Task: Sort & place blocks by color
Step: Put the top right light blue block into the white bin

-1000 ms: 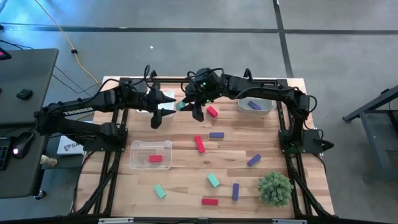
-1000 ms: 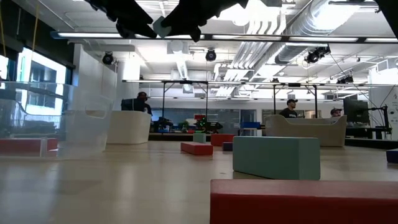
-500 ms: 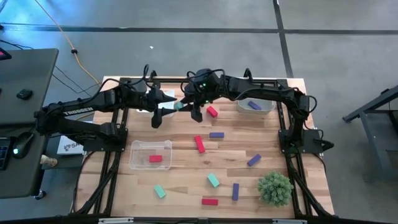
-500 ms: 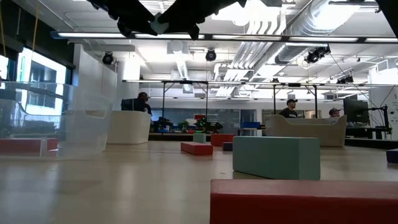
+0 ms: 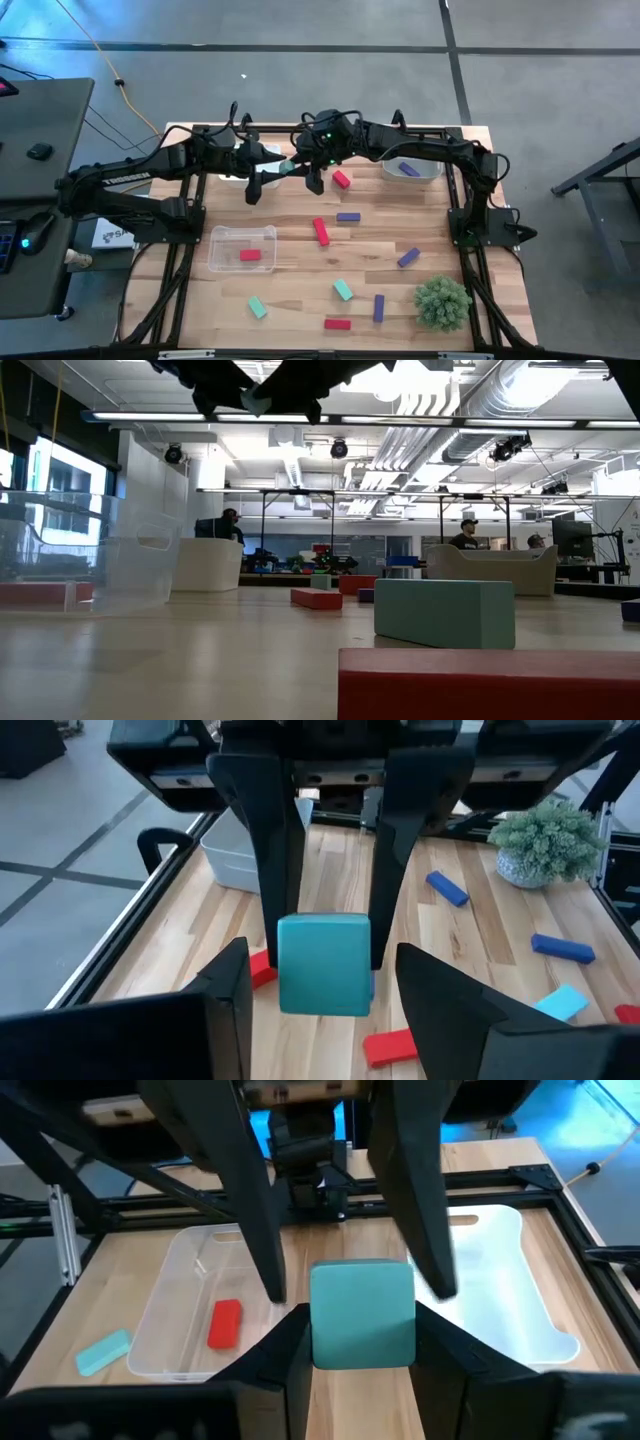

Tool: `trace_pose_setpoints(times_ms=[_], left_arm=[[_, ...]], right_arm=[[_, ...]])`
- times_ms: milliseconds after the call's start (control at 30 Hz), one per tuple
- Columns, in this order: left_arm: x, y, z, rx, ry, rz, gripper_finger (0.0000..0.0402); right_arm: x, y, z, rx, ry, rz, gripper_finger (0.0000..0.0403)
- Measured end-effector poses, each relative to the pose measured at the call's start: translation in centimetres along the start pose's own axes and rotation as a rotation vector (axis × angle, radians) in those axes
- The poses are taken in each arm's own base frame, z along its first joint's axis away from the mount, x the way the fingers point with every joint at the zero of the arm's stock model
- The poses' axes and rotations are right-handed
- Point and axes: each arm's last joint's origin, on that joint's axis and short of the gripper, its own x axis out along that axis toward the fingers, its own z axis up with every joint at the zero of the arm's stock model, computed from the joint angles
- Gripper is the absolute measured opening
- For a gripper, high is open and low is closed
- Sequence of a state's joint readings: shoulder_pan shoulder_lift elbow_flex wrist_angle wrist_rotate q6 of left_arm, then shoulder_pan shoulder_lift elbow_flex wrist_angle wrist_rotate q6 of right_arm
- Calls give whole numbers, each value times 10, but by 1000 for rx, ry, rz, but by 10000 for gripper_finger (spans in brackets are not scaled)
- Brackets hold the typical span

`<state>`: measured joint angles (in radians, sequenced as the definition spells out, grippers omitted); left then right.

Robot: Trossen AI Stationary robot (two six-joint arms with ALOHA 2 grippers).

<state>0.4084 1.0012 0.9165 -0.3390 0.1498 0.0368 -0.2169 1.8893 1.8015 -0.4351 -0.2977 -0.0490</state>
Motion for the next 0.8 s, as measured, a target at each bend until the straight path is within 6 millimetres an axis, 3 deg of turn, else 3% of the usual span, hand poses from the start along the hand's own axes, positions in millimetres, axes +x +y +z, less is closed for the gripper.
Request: trace_pose_setpoints(times_ms=[367, 800], left_arm=[[14, 2, -5, -9, 49, -41, 70], [13, 3, -5, 4, 49, -44, 61]], right_arm=[[1, -1, -3, 10, 25, 0, 108], [1, 0, -4, 7, 37, 7, 108]])
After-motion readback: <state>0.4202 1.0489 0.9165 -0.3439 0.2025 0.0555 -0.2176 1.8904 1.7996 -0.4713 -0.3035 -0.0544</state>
